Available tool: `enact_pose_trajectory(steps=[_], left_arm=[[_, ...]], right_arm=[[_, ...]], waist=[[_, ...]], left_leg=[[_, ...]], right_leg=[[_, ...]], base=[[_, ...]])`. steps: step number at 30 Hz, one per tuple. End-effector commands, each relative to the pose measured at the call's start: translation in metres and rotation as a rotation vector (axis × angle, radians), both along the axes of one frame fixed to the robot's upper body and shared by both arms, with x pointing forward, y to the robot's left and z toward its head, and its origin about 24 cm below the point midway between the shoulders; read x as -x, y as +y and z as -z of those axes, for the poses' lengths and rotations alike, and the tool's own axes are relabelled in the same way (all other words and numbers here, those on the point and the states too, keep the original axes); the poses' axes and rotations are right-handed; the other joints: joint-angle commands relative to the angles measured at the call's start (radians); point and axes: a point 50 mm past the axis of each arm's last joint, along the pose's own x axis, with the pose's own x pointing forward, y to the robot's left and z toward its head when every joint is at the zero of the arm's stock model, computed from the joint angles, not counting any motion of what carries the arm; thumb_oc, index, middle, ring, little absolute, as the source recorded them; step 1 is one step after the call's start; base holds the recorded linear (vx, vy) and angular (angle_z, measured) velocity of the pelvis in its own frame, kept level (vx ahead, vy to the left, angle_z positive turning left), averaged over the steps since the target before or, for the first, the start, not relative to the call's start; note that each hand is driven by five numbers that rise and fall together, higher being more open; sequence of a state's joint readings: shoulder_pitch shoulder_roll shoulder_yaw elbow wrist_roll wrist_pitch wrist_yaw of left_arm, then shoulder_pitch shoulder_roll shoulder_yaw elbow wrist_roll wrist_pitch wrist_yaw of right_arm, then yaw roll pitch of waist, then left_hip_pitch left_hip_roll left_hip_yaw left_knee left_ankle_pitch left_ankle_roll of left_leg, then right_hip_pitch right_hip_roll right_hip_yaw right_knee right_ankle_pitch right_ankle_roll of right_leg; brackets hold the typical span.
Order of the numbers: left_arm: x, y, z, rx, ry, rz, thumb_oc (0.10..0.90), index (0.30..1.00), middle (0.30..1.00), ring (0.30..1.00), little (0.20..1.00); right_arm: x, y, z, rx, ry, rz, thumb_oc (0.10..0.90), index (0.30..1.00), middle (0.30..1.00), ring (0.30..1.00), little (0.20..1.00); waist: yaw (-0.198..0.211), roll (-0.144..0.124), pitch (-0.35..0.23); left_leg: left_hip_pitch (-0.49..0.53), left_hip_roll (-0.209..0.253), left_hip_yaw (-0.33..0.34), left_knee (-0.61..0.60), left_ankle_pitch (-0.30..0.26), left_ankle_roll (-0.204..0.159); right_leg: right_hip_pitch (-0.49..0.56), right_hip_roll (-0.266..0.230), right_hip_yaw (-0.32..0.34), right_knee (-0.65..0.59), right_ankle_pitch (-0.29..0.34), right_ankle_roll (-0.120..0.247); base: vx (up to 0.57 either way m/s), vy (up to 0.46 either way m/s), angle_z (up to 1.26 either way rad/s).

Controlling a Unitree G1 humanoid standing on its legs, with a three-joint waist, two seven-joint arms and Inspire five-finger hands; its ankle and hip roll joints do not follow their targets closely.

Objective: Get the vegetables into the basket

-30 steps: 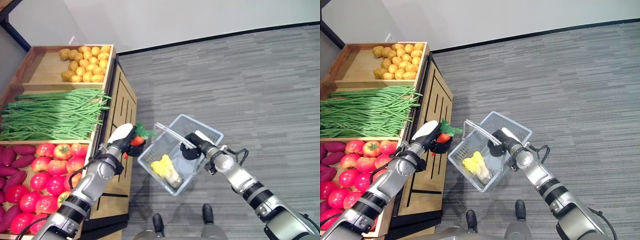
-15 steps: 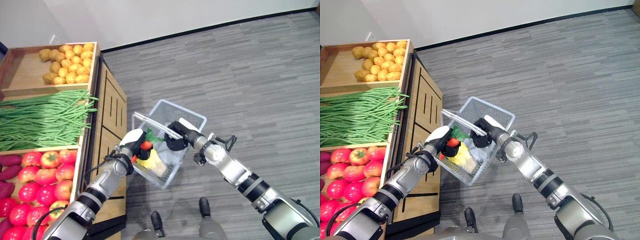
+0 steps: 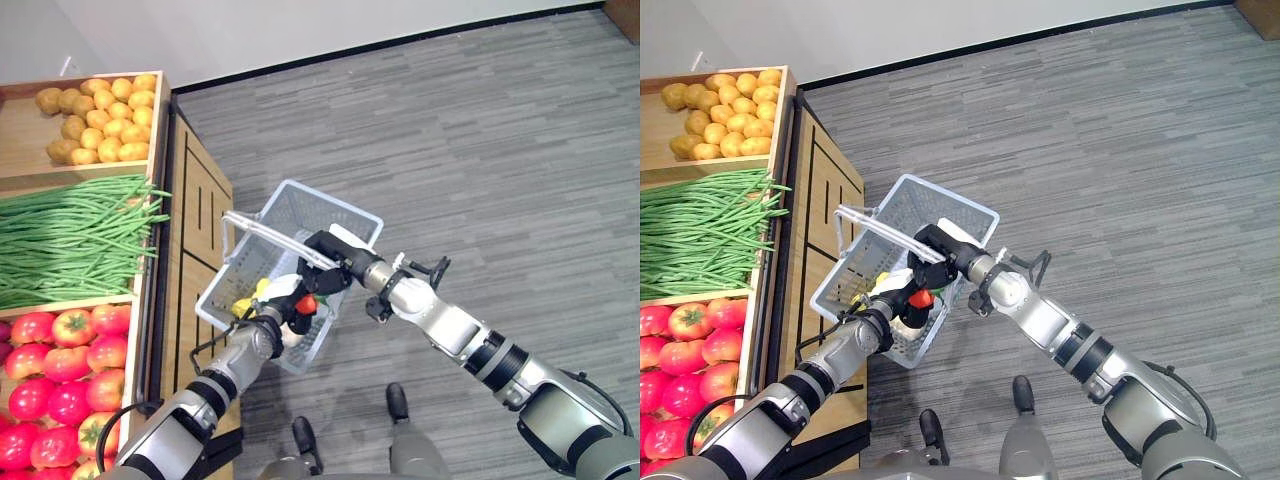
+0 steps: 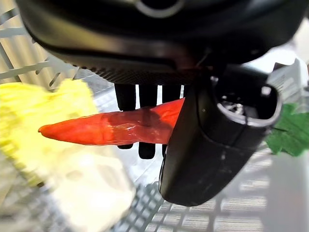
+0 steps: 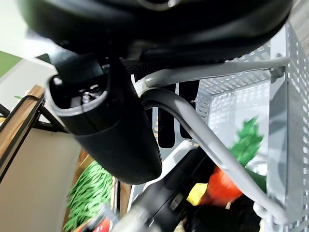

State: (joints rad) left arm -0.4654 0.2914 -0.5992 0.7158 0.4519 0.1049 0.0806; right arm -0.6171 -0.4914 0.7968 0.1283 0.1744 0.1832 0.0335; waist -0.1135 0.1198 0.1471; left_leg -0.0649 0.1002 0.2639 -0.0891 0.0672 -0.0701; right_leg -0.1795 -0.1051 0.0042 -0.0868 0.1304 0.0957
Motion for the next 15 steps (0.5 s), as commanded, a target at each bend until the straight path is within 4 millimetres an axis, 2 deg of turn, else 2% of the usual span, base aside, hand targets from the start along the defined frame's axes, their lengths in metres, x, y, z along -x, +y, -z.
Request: enact_pose_trajectory(steps=[1, 4, 5, 6, 7, 8, 11, 15], left_arm=[[-0.035, -0.009, -0.037, -0.098, -0.156, 0.064, 0.400, 0.300, 0.300, 0.300, 0.300], [-0.032, -0.007, -0.026, -0.116, -0.109, 0.051, 0.400, 0.300, 0.300, 0.300, 0.300], [-0.030, -0.006, -0.019, -0.133, -0.085, 0.042, 0.559, 0.522, 0.522, 0.522, 0.522], [-0.029, -0.006, -0.018, -0.135, -0.082, 0.041, 0.759, 0.802, 0.802, 0.802, 0.802], [-0.028, -0.005, -0.015, -0.140, -0.070, 0.035, 0.843, 0.920, 0.920, 0.920, 0.920], [-0.028, -0.005, -0.015, -0.140, -0.071, 0.035, 0.900, 1.000, 1.000, 1.000, 1.000], [-0.024, -0.004, -0.006, -0.159, -0.035, 0.022, 0.900, 1.000, 1.000, 1.000, 1.000], [-0.023, -0.004, -0.004, -0.158, -0.030, 0.015, 0.900, 1.000, 1.000, 1.000, 1.000]], right_arm=[[0.026, 0.071, -0.121, -0.401, -0.359, -0.363, 0.400, 0.300, 0.300, 0.300, 0.300], [0.030, 0.073, -0.121, -0.411, -0.351, -0.385, 0.400, 0.300, 0.300, 0.300, 0.300], [0.033, 0.075, -0.123, -0.423, -0.353, -0.404, 0.400, 0.300, 0.300, 0.300, 0.300], [0.034, 0.075, -0.123, -0.428, -0.352, -0.406, 0.400, 0.300, 0.300, 0.300, 0.300], [0.035, 0.076, -0.124, -0.432, -0.354, -0.412, 0.400, 0.300, 0.300, 0.300, 0.300], [0.035, 0.076, -0.124, -0.432, -0.354, -0.411, 0.400, 0.300, 0.300, 0.300, 0.300], [0.037, 0.076, -0.127, -0.434, -0.373, -0.421, 0.400, 0.300, 0.300, 0.300, 0.300], [0.038, 0.075, -0.128, -0.439, -0.385, -0.421, 0.400, 0.300, 0.300, 0.300, 0.300]], waist=[[0.002, -0.037, -0.040], [-0.002, -0.038, -0.037], [-0.005, -0.040, -0.036], [-0.005, -0.040, -0.035], [-0.006, -0.041, -0.034], [-0.006, -0.040, -0.034], [-0.010, -0.043, -0.032], [-0.008, -0.043, -0.032]], left_leg=[[0.008, -0.013, -0.013, 0.002, 0.005, -0.044], [0.005, -0.013, -0.009, 0.002, 0.007, -0.044], [0.004, -0.012, -0.005, 0.002, 0.007, -0.045], [0.004, -0.011, -0.004, 0.002, 0.007, -0.045], [0.003, -0.011, -0.004, 0.002, 0.007, -0.045], [0.003, -0.011, -0.003, 0.002, 0.007, -0.045], [0.001, -0.008, -0.002, 0.002, 0.008, -0.045], [0.001, -0.006, 0.000, 0.002, 0.007, -0.046]], right_leg=[[0.029, -0.052, -0.032, 0.007, -0.024, 0.066], [0.022, -0.050, -0.029, 0.008, -0.021, 0.065], [0.018, -0.049, -0.026, 0.008, -0.020, 0.065], [0.016, -0.048, -0.025, 0.008, -0.019, 0.065], [0.014, -0.048, -0.025, 0.008, -0.019, 0.065], [0.014, -0.047, -0.024, 0.008, -0.018, 0.065], [0.010, -0.046, -0.021, 0.008, -0.017, 0.064], [0.009, -0.045, -0.020, 0.008, -0.017, 0.063]], base=[[-0.01, -0.004, -0.06], [-0.01, -0.006, -0.08], [-0.01, -0.013, -0.10], [0.00, -0.013, -0.10], [0.00, -0.008, -0.10], [0.00, -0.007, -0.07], [0.00, -0.002, -0.01], [0.00, 0.000, 0.00]])
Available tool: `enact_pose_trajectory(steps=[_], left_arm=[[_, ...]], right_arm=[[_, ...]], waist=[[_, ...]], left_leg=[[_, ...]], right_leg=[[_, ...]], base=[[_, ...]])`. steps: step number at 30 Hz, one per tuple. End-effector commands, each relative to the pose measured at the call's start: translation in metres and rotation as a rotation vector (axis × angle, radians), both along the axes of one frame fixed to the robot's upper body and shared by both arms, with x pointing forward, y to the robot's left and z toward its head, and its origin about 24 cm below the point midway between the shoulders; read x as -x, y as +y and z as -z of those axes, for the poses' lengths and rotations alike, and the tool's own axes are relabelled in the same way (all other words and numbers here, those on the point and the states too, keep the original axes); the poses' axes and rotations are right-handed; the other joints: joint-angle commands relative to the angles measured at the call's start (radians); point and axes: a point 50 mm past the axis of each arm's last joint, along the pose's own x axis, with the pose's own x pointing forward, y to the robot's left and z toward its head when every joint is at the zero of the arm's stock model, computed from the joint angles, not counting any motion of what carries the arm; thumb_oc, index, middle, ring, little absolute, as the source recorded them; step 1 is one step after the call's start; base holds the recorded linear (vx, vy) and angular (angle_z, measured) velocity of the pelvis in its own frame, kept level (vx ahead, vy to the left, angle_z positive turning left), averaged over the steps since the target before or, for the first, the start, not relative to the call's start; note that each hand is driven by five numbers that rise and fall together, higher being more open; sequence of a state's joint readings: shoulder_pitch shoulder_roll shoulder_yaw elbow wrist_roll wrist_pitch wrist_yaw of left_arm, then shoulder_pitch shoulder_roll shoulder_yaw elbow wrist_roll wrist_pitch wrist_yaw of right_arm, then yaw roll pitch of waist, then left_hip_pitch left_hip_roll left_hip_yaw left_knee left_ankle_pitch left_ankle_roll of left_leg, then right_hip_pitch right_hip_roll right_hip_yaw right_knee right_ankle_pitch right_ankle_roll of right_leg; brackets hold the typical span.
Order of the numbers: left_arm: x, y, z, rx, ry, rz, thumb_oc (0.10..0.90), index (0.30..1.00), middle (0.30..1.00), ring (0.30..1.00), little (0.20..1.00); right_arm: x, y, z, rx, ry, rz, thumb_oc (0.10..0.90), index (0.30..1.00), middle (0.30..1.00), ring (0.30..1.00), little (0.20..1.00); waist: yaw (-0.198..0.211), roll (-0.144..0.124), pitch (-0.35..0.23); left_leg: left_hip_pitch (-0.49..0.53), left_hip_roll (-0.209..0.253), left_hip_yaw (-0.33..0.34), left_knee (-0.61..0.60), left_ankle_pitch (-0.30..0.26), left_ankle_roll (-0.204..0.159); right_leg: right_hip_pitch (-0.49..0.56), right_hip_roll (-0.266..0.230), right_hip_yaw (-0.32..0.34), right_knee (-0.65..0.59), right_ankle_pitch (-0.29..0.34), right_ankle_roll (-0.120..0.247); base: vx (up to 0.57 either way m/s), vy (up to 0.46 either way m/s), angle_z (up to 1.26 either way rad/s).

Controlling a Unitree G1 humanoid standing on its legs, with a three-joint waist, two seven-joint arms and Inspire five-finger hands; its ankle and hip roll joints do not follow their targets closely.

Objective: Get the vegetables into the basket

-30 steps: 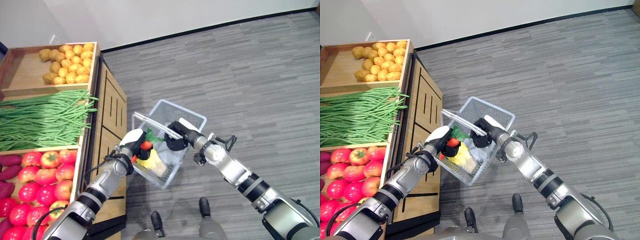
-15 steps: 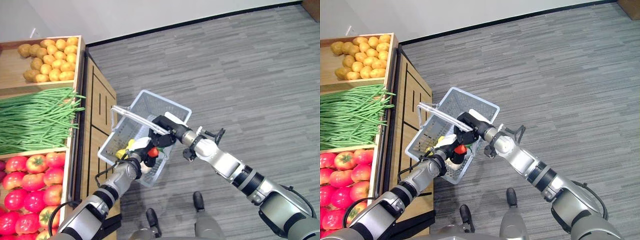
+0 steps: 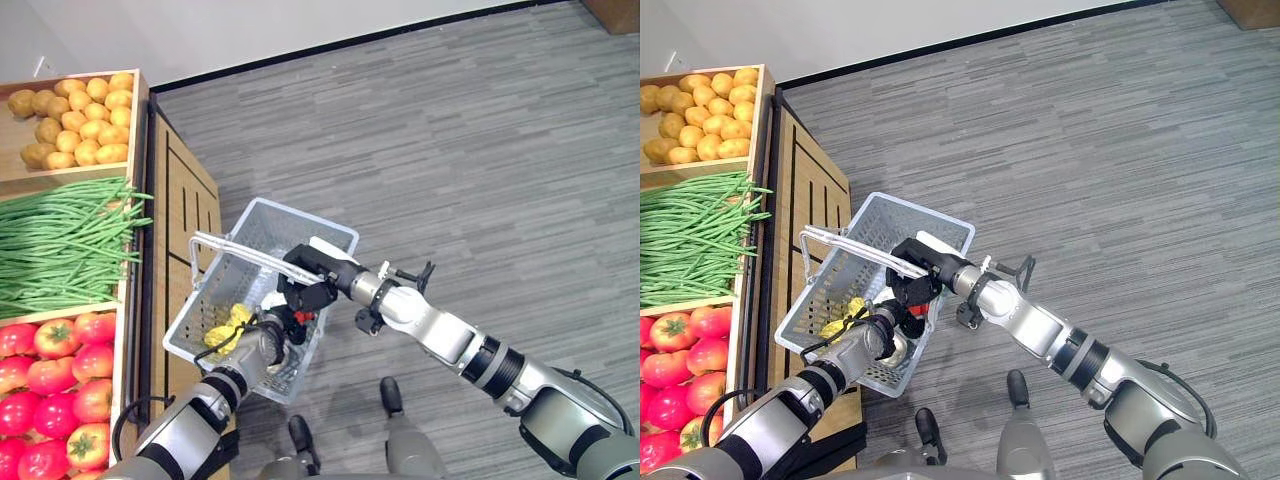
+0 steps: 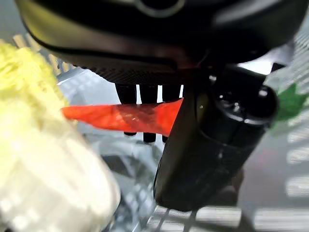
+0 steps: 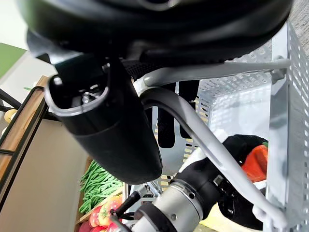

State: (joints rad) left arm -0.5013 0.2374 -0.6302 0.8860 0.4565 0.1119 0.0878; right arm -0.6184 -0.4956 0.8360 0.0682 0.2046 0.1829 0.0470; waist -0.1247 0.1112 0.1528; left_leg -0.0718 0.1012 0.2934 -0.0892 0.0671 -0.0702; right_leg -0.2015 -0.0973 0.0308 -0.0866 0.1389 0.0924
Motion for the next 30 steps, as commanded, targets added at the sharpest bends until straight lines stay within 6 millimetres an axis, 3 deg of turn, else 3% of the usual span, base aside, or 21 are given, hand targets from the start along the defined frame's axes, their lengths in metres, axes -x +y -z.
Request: enact_pose_trajectory(steps=[1, 11, 12, 16, 18, 21, 22, 25, 27, 28, 30], left_arm=[[-0.027, -0.005, -0.025, -0.095, -0.122, 0.054, 0.900, 1.000, 1.000, 1.000, 1.000], [-0.027, -0.006, -0.026, -0.090, -0.134, 0.050, 0.900, 1.000, 1.000, 1.000, 1.000], [-0.030, -0.010, -0.033, -0.069, -0.161, 0.067, 0.900, 1.000, 1.000, 1.000, 1.000], [-0.028, -0.013, -0.037, -0.025, -0.160, 0.092, 0.900, 1.000, 1.000, 1.000, 1.000], [-0.029, -0.012, -0.043, 0.003, -0.179, 0.102, 0.900, 1.000, 1.000, 1.000, 1.000], [-0.017, -0.005, -0.064, 0.117, -0.223, 0.171, 0.900, 1.000, 1.000, 1.000, 1.000], [-0.016, -0.004, -0.064, 0.116, -0.220, 0.172, 0.900, 1.000, 1.000, 1.000, 1.000], [-0.009, 0.009, -0.073, 0.137, -0.229, 0.185, 0.900, 1.000, 1.000, 1.000, 1.000], [-0.002, 0.021, -0.074, 0.127, -0.211, 0.197, 0.900, 1.000, 1.000, 1.000, 1.000], [-0.001, 0.021, -0.074, 0.126, -0.210, 0.198, 0.900, 1.000, 1.000, 1.000, 1.000], [0.005, 0.031, -0.072, 0.148, -0.186, 0.175, 0.900, 1.000, 1.000, 1.000, 1.000]], right_arm=[[0.027, 0.062, -0.126, -0.433, -0.388, -0.336, 0.400, 0.300, 0.300, 0.300, 0.300], [0.021, 0.056, -0.121, -0.392, -0.411, -0.289, 0.400, 0.300, 0.300, 0.300, 0.300], [0.011, 0.048, -0.105, -0.346, -0.371, -0.219, 0.400, 0.300, 0.300, 0.300, 0.300], [-0.001, 0.034, -0.084, -0.280, -0.331, -0.126, 0.400, 0.300, 0.300, 0.300, 0.300], [-0.008, 0.022, -0.073, -0.230, -0.326, -0.055, 0.400, 0.300, 0.300, 0.300, 0.300], [-0.021, -0.028, -0.034, -0.099, -0.263, 0.152, 0.400, 0.300, 0.300, 0.300, 0.300], [-0.020, -0.028, -0.033, -0.100, -0.260, 0.152, 0.400, 0.300, 0.300, 0.300, 0.300], [-0.023, -0.057, -0.014, -0.002, -0.236, 0.251, 0.400, 0.300, 0.300, 0.300, 0.300], [-0.024, -0.085, 0.012, 0.092, -0.172, 0.353, 0.400, 0.300, 0.300, 0.300, 0.300], [-0.024, -0.085, 0.013, 0.091, -0.172, 0.352, 0.400, 0.300, 0.300, 0.300, 0.300], [-0.022, -0.107, 0.031, 0.151, -0.123, 0.431, 0.400, 0.300, 0.300, 0.300, 0.300]], waist=[[0.003, -0.035, -0.038], [0.005, -0.035, -0.039], [0.011, -0.032, -0.039], [0.019, -0.028, -0.048], [0.025, -0.025, -0.054], [0.050, -0.021, -0.085], [0.050, -0.023, -0.086], [0.060, -0.026, -0.102], [0.068, -0.030, -0.114], [0.068, -0.031, -0.115], [0.073, -0.037, -0.123]], left_leg=[[0.008, -0.007, -0.029, 0.002, 0.007, -0.046], [0.005, -0.005, -0.031, 0.002, 0.007, -0.046], [0.007, -0.005, -0.034, 0.002, 0.006, -0.045], [0.020, -0.005, -0.042, 0.002, 0.001, -0.043], [0.029, -0.006, -0.046, 0.002, -0.002, -0.042], [0.061, -0.010, -0.069, 0.002, -0.014, -0.038], [0.063, -0.010, -0.070, 0.002, -0.015, -0.038], [0.080, -0.013, -0.081, 0.002, -0.021, -0.036], [0.093, -0.016, -0.089, 0.002, -0.024, -0.034], [0.094, -0.016, -0.089, 0.002, -0.024, -0.034], [0.102, -0.017, -0.095, 0.002, -0.023, -0.033]], right_leg=[[0.031, -0.052, -0.046, 0.008, -0.025, 0.067], [0.029, -0.052, -0.048, 0.007, -0.025, 0.068], [0.034, -0.052, -0.052, 0.007, -0.027, 0.067], [0.056, -0.052, -0.061, 0.006, -0.034, 0.067], [0.068, -0.053, -0.067, 0.006, -0.037, 0.067], [0.116, -0.055, -0.091, 0.006, -0.051, 0.069], [0.118, -0.055, -0.092, 0.006, -0.052, 0.069], [0.141, -0.054, -0.101, 0.006, -0.057, 0.070], [0.160, -0.051, -0.110, 0.007, -0.062, 0.070], [0.161, -0.051, -0.111, 0.007, -0.062, 0.070], [0.173, -0.050, -0.115, 0.007, -0.064, 0.069]], base=[[0.00, 0.000, 0.00], [0.00, 0.000, 0.00], [0.00, 0.000, 0.00], [0.01, -0.004, 0.01], [0.04, -0.018, 0.06], [0.07, -0.028, 0.11], [0.02, -0.012, 0.17], [0.02, -0.011, 0.19], [0.00, -0.013, 0.10], [-0.01, -0.011, 0.08], [-0.01, -0.011, 0.06]])
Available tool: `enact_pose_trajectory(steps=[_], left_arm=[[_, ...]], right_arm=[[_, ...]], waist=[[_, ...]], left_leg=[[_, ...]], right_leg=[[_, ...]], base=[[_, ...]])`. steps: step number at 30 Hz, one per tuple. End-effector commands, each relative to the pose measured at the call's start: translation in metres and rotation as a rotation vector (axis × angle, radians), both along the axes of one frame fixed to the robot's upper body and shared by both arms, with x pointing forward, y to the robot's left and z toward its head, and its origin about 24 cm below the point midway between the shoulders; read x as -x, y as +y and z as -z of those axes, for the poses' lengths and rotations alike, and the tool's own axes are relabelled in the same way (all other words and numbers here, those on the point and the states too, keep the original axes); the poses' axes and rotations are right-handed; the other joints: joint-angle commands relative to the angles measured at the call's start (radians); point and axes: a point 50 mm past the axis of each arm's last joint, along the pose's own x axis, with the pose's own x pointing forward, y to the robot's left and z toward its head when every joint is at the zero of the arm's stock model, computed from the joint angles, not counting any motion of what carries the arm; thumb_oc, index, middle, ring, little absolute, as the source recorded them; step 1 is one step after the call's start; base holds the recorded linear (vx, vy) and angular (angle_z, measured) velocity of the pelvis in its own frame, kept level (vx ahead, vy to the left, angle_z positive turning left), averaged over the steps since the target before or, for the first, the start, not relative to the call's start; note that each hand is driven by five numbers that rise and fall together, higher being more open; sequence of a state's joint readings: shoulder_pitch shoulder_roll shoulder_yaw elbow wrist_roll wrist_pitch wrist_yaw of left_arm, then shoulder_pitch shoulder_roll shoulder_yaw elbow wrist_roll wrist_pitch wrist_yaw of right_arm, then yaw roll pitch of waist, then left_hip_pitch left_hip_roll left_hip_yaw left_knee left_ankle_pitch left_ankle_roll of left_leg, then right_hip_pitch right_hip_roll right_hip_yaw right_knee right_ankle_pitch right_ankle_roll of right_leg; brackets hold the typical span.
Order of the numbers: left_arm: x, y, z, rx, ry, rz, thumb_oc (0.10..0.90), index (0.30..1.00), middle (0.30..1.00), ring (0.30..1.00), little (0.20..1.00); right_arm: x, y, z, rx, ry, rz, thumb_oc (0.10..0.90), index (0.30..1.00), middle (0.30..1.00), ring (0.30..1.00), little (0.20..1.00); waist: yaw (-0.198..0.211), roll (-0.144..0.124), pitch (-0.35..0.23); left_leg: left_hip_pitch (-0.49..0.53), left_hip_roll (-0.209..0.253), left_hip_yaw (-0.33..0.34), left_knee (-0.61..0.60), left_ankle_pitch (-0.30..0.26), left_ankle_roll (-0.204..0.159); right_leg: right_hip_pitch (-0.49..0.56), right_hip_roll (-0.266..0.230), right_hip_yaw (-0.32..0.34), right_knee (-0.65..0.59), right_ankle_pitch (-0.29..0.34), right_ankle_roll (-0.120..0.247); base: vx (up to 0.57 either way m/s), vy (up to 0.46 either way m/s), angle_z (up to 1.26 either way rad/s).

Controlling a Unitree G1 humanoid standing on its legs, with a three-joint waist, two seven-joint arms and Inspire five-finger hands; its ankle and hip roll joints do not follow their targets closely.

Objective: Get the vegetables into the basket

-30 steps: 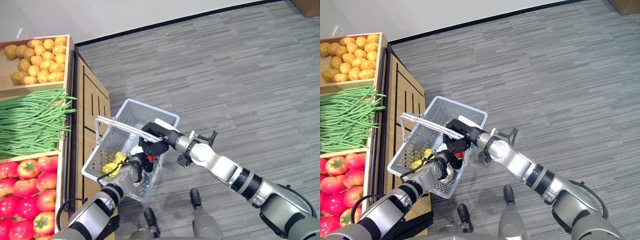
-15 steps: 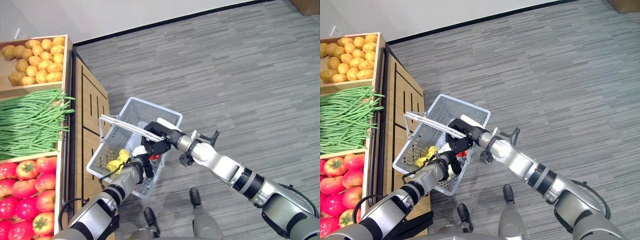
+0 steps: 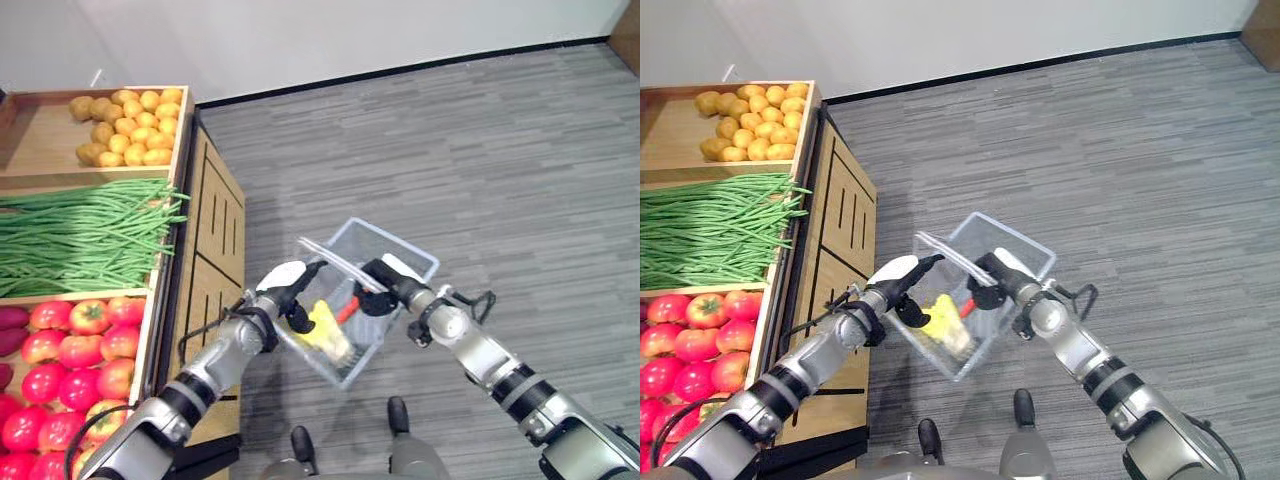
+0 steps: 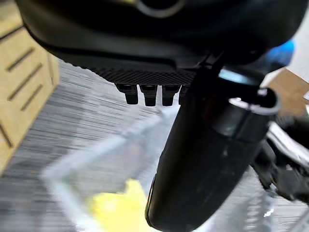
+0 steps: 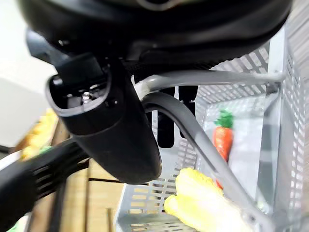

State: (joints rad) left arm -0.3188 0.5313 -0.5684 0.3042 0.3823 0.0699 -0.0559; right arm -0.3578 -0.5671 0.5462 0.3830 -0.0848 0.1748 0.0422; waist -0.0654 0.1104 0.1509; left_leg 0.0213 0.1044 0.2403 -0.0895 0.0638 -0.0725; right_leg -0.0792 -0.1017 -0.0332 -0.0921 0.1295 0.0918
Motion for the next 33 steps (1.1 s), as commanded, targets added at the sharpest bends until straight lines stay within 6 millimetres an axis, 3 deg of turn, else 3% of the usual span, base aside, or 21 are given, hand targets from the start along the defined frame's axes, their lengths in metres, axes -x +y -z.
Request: enact_pose_trajectory(steps=[1, 5, 6, 9, 10, 11, 13, 15, 19, 21, 22, 23, 31, 33], left_arm=[[-0.006, 0.009, -0.014, 0.013, -0.036, 0.031, 0.900, 1.000, 1.000, 1.000, 1.000], [0.005, 0.037, -0.007, 0.018, 0.014, -0.057, 0.900, 1.000, 1.000, 1.000, 1.000], [0.006, 0.037, -0.007, 0.019, 0.016, -0.057, 0.900, 1.000, 1.000, 1.000, 1.000], [0.020, 0.060, 0.013, 0.014, 0.096, -0.166, 0.900, 1.000, 1.000, 1.000, 1.000], [0.021, 0.060, 0.014, 0.013, 0.097, -0.166, 0.900, 1.000, 1.000, 1.000, 1.000], [0.032, 0.073, 0.032, 0.006, 0.165, -0.242, 0.900, 1.000, 1.000, 1.000, 1.000], [0.037, 0.079, 0.039, 0.001, 0.189, -0.277, 0.900, 1.000, 1.000, 1.000, 1.000], [0.050, 0.089, 0.058, -0.011, 0.261, -0.354, 0.900, 1.000, 1.000, 1.000, 1.000], [0.066, 0.098, 0.080, -0.001, 0.343, -0.452, 0.900, 1.000, 1.000, 1.000, 1.000], [0.088, 0.108, 0.104, -0.019, 0.442, -0.558, 0.900, 1.000, 1.000, 1.000, 1.000], [0.106, 0.114, 0.121, -0.031, 0.522, -0.643, 0.900, 1.000, 1.000, 1.000, 1.000], [0.106, 0.113, 0.121, -0.030, 0.521, -0.641, 0.900, 1.000, 1.000, 1.000, 1.000], [0.162, 0.110, 0.159, -0.041, 0.744, -0.810, 0.900, 1.000, 1.000, 1.000, 1.000], [0.184, 0.108, 0.168, -0.024, 0.827, -0.883, 0.900, 1.000, 1.000, 1.000, 1.000]], right_arm=[[-0.018, 0.013, -0.037, -0.060, -0.235, -0.039, 0.400, 0.300, 0.300, 0.300, 0.300], [0.002, -0.037, 0.004, 0.036, -0.104, 0.164, 0.400, 0.300, 0.300, 0.300, 0.300], [0.002, -0.037, 0.005, 0.037, -0.103, 0.164, 0.400, 0.300, 0.300, 0.300, 0.300], [0.029, -0.068, 0.031, 0.058, -0.006, 0.297, 0.400, 0.300, 0.300, 0.300, 0.300], [0.030, -0.068, 0.031, 0.059, -0.005, 0.297, 0.400, 0.300, 0.300, 0.300, 0.300], [0.046, -0.082, 0.045, 0.063, 0.051, 0.371, 0.400, 0.300, 0.300, 0.300, 0.300], [0.052, -0.088, 0.050, 0.076, 0.073, 0.399, 0.400, 0.300, 0.300, 0.300, 0.300], [0.072, -0.102, 0.066, 0.070, 0.143, 0.490, 0.400, 0.300, 0.300, 0.300, 0.300], [0.090, -0.112, 0.079, 0.110, 0.211, 0.534, 0.400, 0.300, 0.300, 0.300, 0.300], [0.106, -0.124, 0.087, 0.214, 0.269, 0.521, 0.400, 0.300, 0.300, 0.300, 0.300], [0.120, -0.126, 0.096, 0.188, 0.312, 0.575, 0.400, 0.300, 0.300, 0.300, 0.300], [0.121, -0.127, 0.096, 0.188, 0.312, 0.577, 0.400, 0.300, 0.300, 0.300, 0.300], [0.173, -0.119, 0.132, 0.127, 0.504, 0.681, 0.400, 0.300, 0.300, 0.300, 0.300], [0.188, -0.113, 0.142, 0.104, 0.572, 0.712, 0.400, 0.300, 0.300, 0.300, 0.300]], waist=[[0.017, -0.038, -0.126], [0.028, -0.054, -0.140], [0.027, -0.054, -0.141], [0.028, -0.068, -0.149], [0.028, -0.068, -0.150], [0.026, -0.074, -0.153], [0.025, -0.076, -0.156], [0.020, -0.082, -0.159], [0.017, -0.092, -0.164], [0.012, -0.101, -0.166], [0.004, -0.106, -0.167], [0.006, -0.106, -0.167], [-0.014, -0.116, -0.170], [-0.018, -0.118, -0.172]], left_leg=[[0.014, -0.021, -0.046, 0.002, -0.020, -0.030], [0.025, -0.023, -0.059, 0.003, -0.020, -0.026], [0.026, -0.023, -0.059, 0.002, -0.020, -0.026], [0.040, -0.024, -0.065, 0.004, -0.025, -0.022], [0.041, -0.024, -0.066, 0.004, -0.025, -0.021], [0.046, -0.025, -0.066, 0.004, -0.026, -0.020], [0.048, -0.025, -0.067, 0.003, -0.027, -0.020], [0.052, -0.025, -0.065, 0.003, -0.027, -0.019], [0.055, -0.024, -0.066, 0.002, -0.028, -0.018], [0.056, -0.024, -0.062, 0.002, -0.030, -0.017], [0.059, -0.025, -0.059, 0.002, -0.031, -0.016], [0.059, -0.025, -0.058, 0.002, -0.031, -0.016], [0.070, -0.029, -0.043, 0.002, -0.037, -0.014], [0.069, -0.029, -0.042, 0.002, -0.037, -0.014]], right_leg=[[0.056, -0.044, -0.053, 0.013, -0.056, 0.070], [0.071, -0.041, -0.065, 0.016, -0.058, 0.070], [0.073, -0.041, -0.065, 0.016, -0.058, 0.070], [0.089, -0.040, -0.071, 0.018, -0.060, 0.071], [0.090, -0.041, -0.072, 0.018, -0.060, 0.071], [0.095, -0.040, -0.074, 0.019, -0.061, 0.071], [0.097, -0.038, -0.074, 0.019, -0.061, 0.071], [0.099, -0.038, -0.075, 0.021, -0.060, 0.073], [0.101, -0.036, -0.074, 0.022, -0.060, 0.073], [0.099, -0.035, -0.072, 0.024, -0.059, 0.073], [0.099, -0.034, -0.068, 0.026, -0.059, 0.073], [0.099, -0.034, -0.068, 0.026, -0.059, 0.073], [0.099, -0.029, -0.047, 0.033, -0.064, 0.071], [0.099, -0.029, -0.046, 0.033, -0.063, 0.069]], base=[[0.00, 0.000, 0.00], [-0.01, -0.011, 0.03], [0.00, -0.001, 0.05], [0.00, -0.002, 0.07], [0.00, 0.008, 0.07], [0.00, 0.014, 0.04], [-0.01, 0.013, 0.03], [0.00, 0.000, 0.00], [0.00, 0.000, 0.00], [0.00, 0.000, 0.00], [0.00, 0.000, 0.00], [0.00, 0.000, 0.00], [0.00, 0.005, -0.04], [-0.02, 0.005, -0.13]])
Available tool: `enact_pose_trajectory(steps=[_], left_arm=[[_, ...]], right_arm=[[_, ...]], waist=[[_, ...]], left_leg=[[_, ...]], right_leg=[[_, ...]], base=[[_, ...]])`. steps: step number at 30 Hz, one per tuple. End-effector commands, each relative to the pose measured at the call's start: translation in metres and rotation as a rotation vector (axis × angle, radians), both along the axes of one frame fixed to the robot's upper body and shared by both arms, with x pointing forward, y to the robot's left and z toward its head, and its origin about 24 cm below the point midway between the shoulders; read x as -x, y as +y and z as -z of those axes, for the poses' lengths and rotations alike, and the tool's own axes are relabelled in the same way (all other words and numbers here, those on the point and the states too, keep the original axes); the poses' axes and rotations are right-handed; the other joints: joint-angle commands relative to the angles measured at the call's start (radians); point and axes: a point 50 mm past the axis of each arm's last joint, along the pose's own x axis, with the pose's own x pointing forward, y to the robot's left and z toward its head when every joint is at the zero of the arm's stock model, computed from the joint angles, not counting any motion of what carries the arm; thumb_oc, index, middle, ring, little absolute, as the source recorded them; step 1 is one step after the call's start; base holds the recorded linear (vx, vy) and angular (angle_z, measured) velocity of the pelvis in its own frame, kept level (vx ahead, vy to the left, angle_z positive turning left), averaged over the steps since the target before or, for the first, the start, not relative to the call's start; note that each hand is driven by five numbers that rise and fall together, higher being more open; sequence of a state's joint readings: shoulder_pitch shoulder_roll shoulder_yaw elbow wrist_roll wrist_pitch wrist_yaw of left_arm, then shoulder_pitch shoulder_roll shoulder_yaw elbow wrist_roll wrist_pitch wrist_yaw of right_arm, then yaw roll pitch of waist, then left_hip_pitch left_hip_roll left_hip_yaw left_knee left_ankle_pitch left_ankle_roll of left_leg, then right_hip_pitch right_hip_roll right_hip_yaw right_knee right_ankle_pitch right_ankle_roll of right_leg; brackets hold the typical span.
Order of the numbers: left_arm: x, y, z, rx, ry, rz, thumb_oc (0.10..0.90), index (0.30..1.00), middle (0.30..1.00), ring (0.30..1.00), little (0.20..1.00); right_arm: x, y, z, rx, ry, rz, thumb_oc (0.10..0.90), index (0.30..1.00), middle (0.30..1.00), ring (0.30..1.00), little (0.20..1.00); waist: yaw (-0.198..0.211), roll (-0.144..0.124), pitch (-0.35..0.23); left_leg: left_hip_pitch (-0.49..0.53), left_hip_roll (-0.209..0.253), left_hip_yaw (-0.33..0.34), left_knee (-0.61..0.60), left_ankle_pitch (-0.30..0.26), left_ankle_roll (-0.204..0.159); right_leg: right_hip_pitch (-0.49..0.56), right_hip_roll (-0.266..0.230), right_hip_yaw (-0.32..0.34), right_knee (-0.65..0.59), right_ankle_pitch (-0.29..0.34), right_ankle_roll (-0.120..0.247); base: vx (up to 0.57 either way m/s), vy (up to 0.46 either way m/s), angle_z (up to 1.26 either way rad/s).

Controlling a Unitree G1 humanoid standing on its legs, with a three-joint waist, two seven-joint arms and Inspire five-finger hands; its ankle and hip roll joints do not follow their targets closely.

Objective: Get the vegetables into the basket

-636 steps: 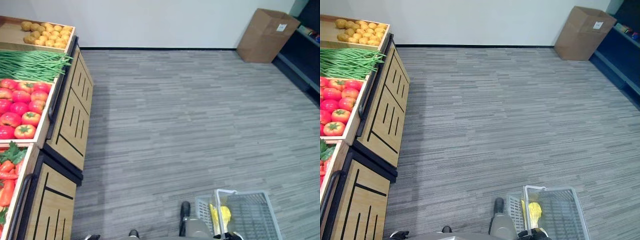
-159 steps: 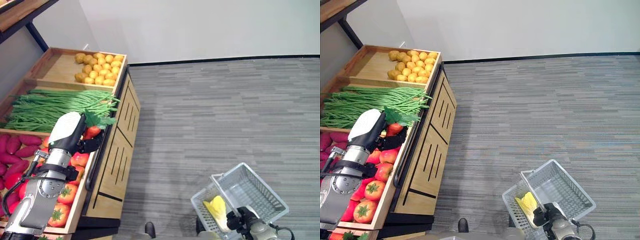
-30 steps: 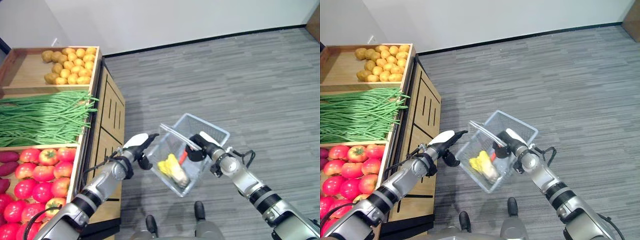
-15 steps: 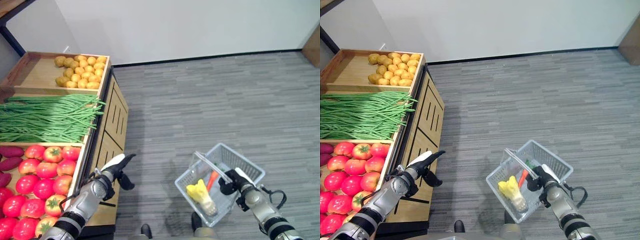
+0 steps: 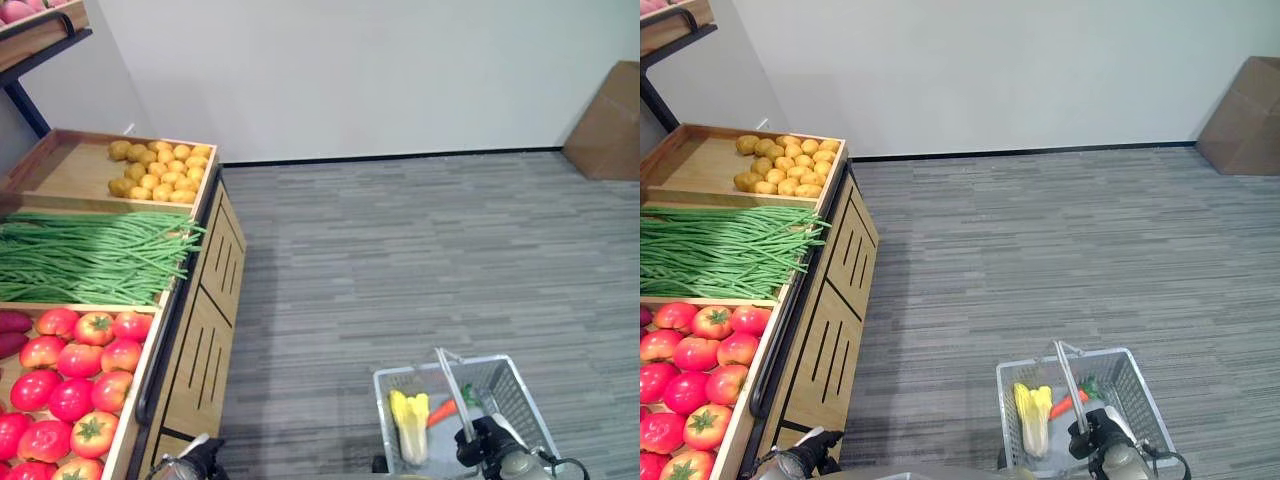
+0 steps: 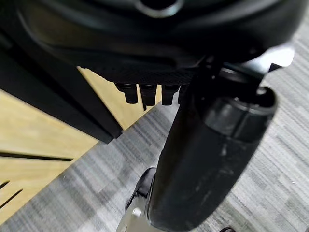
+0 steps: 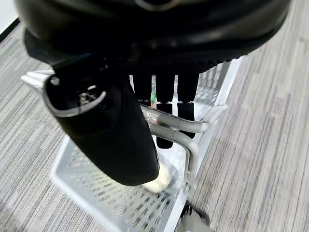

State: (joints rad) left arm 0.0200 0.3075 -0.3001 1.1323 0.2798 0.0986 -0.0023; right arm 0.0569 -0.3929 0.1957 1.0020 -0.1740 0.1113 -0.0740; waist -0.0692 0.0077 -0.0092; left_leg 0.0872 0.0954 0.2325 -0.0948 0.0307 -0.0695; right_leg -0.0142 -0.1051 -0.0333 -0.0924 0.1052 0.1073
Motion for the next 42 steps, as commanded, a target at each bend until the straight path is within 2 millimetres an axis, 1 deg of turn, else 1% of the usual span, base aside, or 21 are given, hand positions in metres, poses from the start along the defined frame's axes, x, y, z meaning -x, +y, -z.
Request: enact_pose_trajectory(steps=[1, 2, 4, 6, 7, 8, 9, 10, 11, 12, 15, 18, 22, 27, 32, 42], left_arm=[[-0.006, 0.017, -0.003, -0.043, -0.015, -0.147, 0.900, 1.000, 1.000, 1.000, 1.000], [-0.006, 0.017, -0.003, -0.043, -0.015, -0.147, 0.900, 1.000, 1.000, 1.000, 1.000], [0.009, 0.015, 0.001, -0.013, 0.015, -0.260, 0.900, 1.000, 1.000, 1.000, 1.000], [0.018, 0.014, 0.004, 0.001, 0.037, -0.319, 0.900, 1.000, 1.000, 1.000, 1.000], [0.022, 0.012, 0.005, 0.001, 0.046, -0.330, 0.900, 1.000, 1.000, 1.000, 1.000], [0.022, 0.012, 0.005, 0.001, 0.046, -0.330, 0.900, 1.000, 1.000, 1.000, 1.000], [0.021, 0.011, 0.005, 0.007, 0.035, -0.338, 0.900, 1.000, 1.000, 1.000, 1.000], [0.021, 0.011, 0.005, 0.007, 0.035, -0.338, 0.900, 1.000, 1.000, 1.000, 1.000], [0.019, 0.011, 0.005, 0.009, 0.023, -0.343, 0.900, 1.000, 1.000, 1.000, 1.000], [0.019, 0.011, 0.005, 0.009, 0.023, -0.343, 0.900, 1.000, 1.000, 1.000, 1.000], [0.017, 0.010, 0.005, 0.014, 0.013, -0.344, 0.900, 1.000, 1.000, 1.000, 1.000], [0.017, 0.009, 0.005, 0.014, 0.012, -0.342, 0.900, 1.000, 1.000, 1.000, 1.000], [0.018, 0.008, 0.005, 0.015, 0.013, -0.343, 0.900, 1.000, 1.000, 1.000, 1.000], [0.015, 0.004, 0.006, 0.020, 0.005, -0.332, 0.900, 1.000, 1.000, 1.000, 1.000], [0.013, 0.004, 0.006, 0.019, -0.001, -0.330, 0.900, 1.000, 1.000, 1.000, 1.000], [0.016, 0.003, 0.006, 0.021, 0.004, -0.336, 0.900, 1.000, 1.000, 1.000, 1.000]], right_arm=[[0.001, -0.012, -0.003, 0.017, -0.025, 0.051, 0.400, 0.300, 0.300, 0.300, 0.300], [0.001, -0.012, -0.003, 0.016, -0.026, 0.051, 0.400, 0.300, 0.300, 0.300, 0.300], [0.015, -0.007, 0.006, -0.015, 0.024, 0.108, 0.400, 0.300, 0.300, 0.300, 0.300], [0.025, -0.001, 0.012, -0.045, 0.065, 0.139, 0.400, 0.300, 0.300, 0.300, 0.300], [0.035, 0.004, 0.016, -0.062, 0.104, 0.166, 0.400, 0.300, 0.300, 0.300, 0.300], [0.035, 0.004, 0.016, -0.062, 0.104, 0.166, 0.400, 0.300, 0.300, 0.300, 0.300], [0.043, 0.007, 0.019, -0.077, 0.123, 0.207, 0.400, 0.300, 0.300, 0.300, 0.300], [0.043, 0.007, 0.019, -0.077, 0.123, 0.207, 0.400, 0.300, 0.300, 0.300, 0.300], [0.053, 0.008, 0.022, -0.079, 0.151, 0.240, 0.400, 0.300, 0.300, 0.300, 0.300], [0.053, 0.008, 0.022, -0.079, 0.151, 0.240, 0.900, 1.000, 1.000, 1.000, 1.000], [0.064, 0.011, 0.024, -0.100, 0.176, 0.318, 0.900, 1.000, 1.000, 1.000, 1.000], [0.065, 0.012, 0.025, -0.103, 0.179, 0.321, 0.900, 1.000, 1.000, 1.000, 1.000], [0.058, 0.020, 0.026, -0.124, 0.154, 0.311, 0.900, 1.000, 1.000, 1.000, 1.000], [0.052, 0.024, 0.027, -0.134, 0.138, 0.290, 0.900, 1.000, 1.000, 1.000, 1.000], [0.051, 0.025, 0.027, -0.131, 0.145, 0.265, 0.900, 1.000, 1.000, 1.000, 1.000], [0.051, 0.027, 0.027, -0.128, 0.160, 0.238, 0.900, 1.000, 1.000, 1.000, 1.000]], waist=[[-0.014, -0.017, -0.013], [-0.015, -0.017, -0.013], [-0.012, -0.019, -0.015], [-0.009, -0.020, -0.015], [-0.007, -0.020, -0.015], [-0.007, -0.021, -0.015], [-0.006, -0.020, -0.014], [-0.007, -0.020, -0.014], [-0.007, -0.020, -0.012], [-0.007, -0.020, -0.013], [-0.007, -0.020, -0.011], [-0.006, -0.020, -0.011], [-0.004, -0.021, -0.011], [-0.005, -0.020, -0.012], [-0.005, -0.020, -0.010], [0.001, -0.018, -0.004]], left_leg=[[0.003, -0.019, -0.035, 0.008, -0.004, -0.017], [0.003, -0.019, -0.035, 0.008, -0.004, -0.017], [0.001, -0.019, -0.035, 0.008, -0.003, -0.017], [0.000, -0.020, -0.039, 0.008, -0.002, -0.017], [0.000, -0.021, -0.041, 0.008, -0.002, -0.016], [0.000, -0.021, -0.041, 0.008, -0.002, -0.016], [-0.004, -0.023, -0.043, 0.008, 0.000, -0.017], [-0.004, -0.023, -0.044, 0.008, 0.000, -0.017], [-0.008, -0.023, -0.046, 0.008, 0.001, -0.018], [-0.008, -0.023, -0.046, 0.008, 0.001, -0.018], [-0.013, -0.023, -0.052, 0.008, 0.002, -0.020], [-0.011, -0.023, -0.052, 0.008, 0.000, -0.019], [-0.003, -0.022, -0.049, 0.008, -0.003, -0.018], [-0.004, -0.022, -0.048, 0.008, -0.002, -0.018], [-0.005, -0.023, -0.048, 0.008, -0.002, -0.018], [-0.004, -0.024, -0.050, 0.008, -0.003, -0.015]], right_leg=[[0.033, -0.026, -0.047, 0.033, -0.039, 0.054], [0.033, -0.025, -0.047, 0.033, -0.039, 0.054], [0.033, -0.026, -0.048, 0.032, -0.036, 0.053], [0.035, -0.026, -0.050, 0.031, -0.036, 0.053], [0.036, -0.027, -0.051, 0.030, -0.036, 0.052], [0.037, -0.027, -0.051, 0.030, -0.036, 0.052], [0.037, -0.029, -0.056, 0.029, -0.036, 0.052], [0.037, -0.029, -0.057, 0.029, -0.036, 0.052], [0.038, -0.031, -0.064, 0.029, -0.035, 0.053], [0.038, -0.031, -0.064, 0.029, -0.035, 0.053], [0.038, -0.033, -0.072, 0.030, -0.035, 0.053], [0.038, -0.033, -0.072, 0.030, -0.036, 0.052], [0.043, -0.031, -0.065, 0.028, -0.036, 0.052], [0.044, -0.031, -0.067, 0.027, -0.036, 0.052], [0.043, -0.032, -0.066, 0.027, -0.036, 0.051], [0.045, -0.032, -0.064, 0.026, -0.037, 0.051]], base=[[-0.02, 0.001, -0.06], [0.00, 0.000, 0.00], [0.00, 0.000, 0.00], [0.00, 0.000, 0.00], [0.00, 0.000, 0.00], [0.00, 0.000, 0.00], [0.00, 0.000, 0.00], [0.00, 0.000, 0.00], [-0.01, 0.004, 0.03], [-0.02, 0.005, 0.04], [-0.01, 0.004, 0.06], [-0.01, -0.001, 0.10], [0.00, -0.002, 0.01], [0.00, 0.000, 0.00], [0.00, 0.000, 0.00], [0.00, 0.000, 0.00]])
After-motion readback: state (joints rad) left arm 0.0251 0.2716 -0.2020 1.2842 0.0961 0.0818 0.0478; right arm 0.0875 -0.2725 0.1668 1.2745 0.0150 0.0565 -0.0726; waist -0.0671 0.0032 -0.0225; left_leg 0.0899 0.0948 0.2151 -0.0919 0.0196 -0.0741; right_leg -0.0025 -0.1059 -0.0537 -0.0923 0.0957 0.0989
